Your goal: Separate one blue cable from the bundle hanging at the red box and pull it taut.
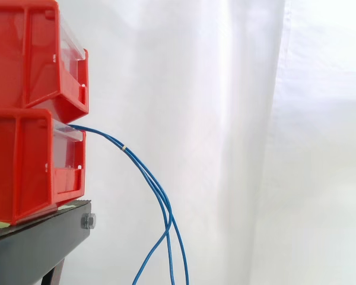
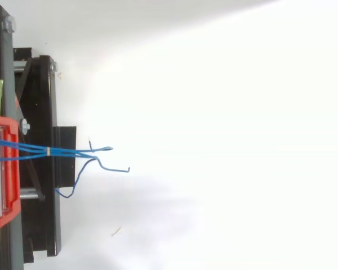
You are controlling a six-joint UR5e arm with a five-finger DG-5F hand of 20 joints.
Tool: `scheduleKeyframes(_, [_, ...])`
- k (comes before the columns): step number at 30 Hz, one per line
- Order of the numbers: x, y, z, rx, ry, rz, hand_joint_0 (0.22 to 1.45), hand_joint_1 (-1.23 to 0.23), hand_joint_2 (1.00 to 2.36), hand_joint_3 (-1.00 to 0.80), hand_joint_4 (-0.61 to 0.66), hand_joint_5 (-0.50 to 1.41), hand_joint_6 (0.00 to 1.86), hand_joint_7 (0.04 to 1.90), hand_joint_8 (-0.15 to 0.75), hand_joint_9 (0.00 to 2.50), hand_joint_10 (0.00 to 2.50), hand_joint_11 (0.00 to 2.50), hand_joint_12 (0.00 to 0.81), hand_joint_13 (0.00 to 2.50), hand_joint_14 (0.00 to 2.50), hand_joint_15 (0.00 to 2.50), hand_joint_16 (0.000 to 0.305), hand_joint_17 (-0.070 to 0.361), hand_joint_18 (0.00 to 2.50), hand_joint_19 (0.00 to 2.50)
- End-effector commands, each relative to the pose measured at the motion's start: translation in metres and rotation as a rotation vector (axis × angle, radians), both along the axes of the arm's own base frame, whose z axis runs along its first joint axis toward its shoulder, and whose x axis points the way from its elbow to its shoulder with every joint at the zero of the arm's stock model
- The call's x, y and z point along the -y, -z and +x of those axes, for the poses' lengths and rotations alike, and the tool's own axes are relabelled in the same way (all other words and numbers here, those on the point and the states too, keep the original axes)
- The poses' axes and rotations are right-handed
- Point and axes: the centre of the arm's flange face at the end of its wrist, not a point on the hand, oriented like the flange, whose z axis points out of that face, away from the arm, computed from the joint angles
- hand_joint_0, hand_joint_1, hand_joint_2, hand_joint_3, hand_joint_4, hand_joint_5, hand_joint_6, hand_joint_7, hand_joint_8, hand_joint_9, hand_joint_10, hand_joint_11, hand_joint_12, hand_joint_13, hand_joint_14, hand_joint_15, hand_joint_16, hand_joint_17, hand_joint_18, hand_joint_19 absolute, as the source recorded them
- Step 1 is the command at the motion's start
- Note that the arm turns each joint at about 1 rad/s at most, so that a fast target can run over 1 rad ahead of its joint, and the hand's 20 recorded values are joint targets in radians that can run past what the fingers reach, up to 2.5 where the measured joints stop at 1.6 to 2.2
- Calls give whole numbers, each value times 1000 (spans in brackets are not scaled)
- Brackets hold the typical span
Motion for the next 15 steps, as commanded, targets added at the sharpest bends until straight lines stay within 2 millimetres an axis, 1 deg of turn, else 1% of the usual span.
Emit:
scheduleKeyframes(1, [0, 0, 0, 0, 0, 0, 504, -611, 1000, -500, 232, -200, 502, 766, 313, 664, 8, 344, 355, 625, 9, 251, 47, 105, 645, 474])
scheduleKeyframes(6, [0, 0, 0, 0, 0, 0, 503, -612, 1000, -500, 240, -197, 502, 764, 328, 688, 8, 350, 362, 675, 9, 269, 46, 104, 725, 515])
scheduleKeyframes(15, [-1, 2, -1, -12, 0, -2, 528, -662, 1000, -500, 239, -196, 502, 763, 329, 712, 8, 362, 358, 677, 9, 268, 45, 101, 724, 514])
